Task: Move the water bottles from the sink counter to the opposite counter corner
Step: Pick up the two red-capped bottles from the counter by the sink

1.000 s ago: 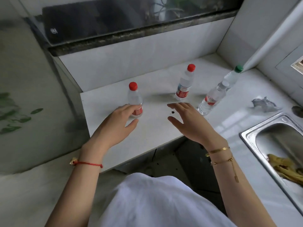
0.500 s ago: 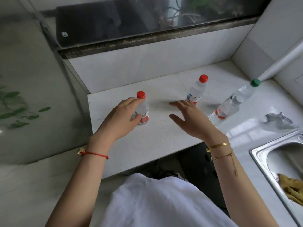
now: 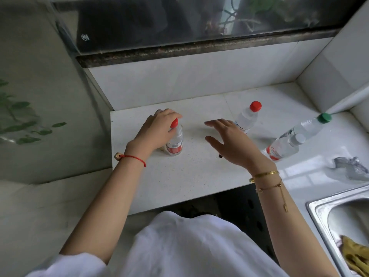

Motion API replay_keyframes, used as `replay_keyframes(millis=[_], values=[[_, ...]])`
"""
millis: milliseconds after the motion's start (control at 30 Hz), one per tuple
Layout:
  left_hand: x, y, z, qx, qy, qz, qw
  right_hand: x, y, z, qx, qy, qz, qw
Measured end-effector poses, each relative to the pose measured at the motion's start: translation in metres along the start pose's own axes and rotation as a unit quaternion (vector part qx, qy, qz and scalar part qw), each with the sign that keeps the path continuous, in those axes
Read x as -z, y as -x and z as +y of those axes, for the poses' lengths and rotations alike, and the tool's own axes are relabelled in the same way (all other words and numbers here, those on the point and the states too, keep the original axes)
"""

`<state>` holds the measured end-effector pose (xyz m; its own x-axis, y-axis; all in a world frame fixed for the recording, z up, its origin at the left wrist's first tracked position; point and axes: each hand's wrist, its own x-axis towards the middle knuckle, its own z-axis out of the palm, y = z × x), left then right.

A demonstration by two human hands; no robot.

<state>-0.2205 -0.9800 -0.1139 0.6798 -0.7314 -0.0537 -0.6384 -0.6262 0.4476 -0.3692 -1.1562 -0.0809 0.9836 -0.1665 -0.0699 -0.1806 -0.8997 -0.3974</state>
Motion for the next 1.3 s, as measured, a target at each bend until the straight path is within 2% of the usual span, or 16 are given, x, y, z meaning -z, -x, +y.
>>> replay_keyframes(millis=[167,467,733,867,1067,1300], values=[[0.000,-0.011,0.000,0.022,0.031,-0.012,0.999,-0.003,-0.009,0.007,0.006,-0.005,-0.011,1.000],[0.001,-0.035,0.001,-0.034,0.048,-0.068,0.996,0.000,-0.023,0.021,-0.001,-0.009,-0.004,1.000],[0.005,-0.056,0.023,-0.084,0.056,-0.052,0.994,0.015,-0.020,0.058,-0.004,-0.013,0.098,0.995],[0.004,-0.073,0.040,-0.111,0.060,-0.063,0.990,0.027,-0.022,0.090,-0.033,0.001,0.139,0.990],[-0.008,-0.090,0.059,-0.130,0.057,-0.083,0.986,0.029,-0.033,0.135,-0.094,0.052,0.099,0.989],[-0.019,-0.100,0.073,-0.133,0.049,-0.103,0.984,0.021,-0.043,0.152,-0.116,0.017,0.085,0.989]])
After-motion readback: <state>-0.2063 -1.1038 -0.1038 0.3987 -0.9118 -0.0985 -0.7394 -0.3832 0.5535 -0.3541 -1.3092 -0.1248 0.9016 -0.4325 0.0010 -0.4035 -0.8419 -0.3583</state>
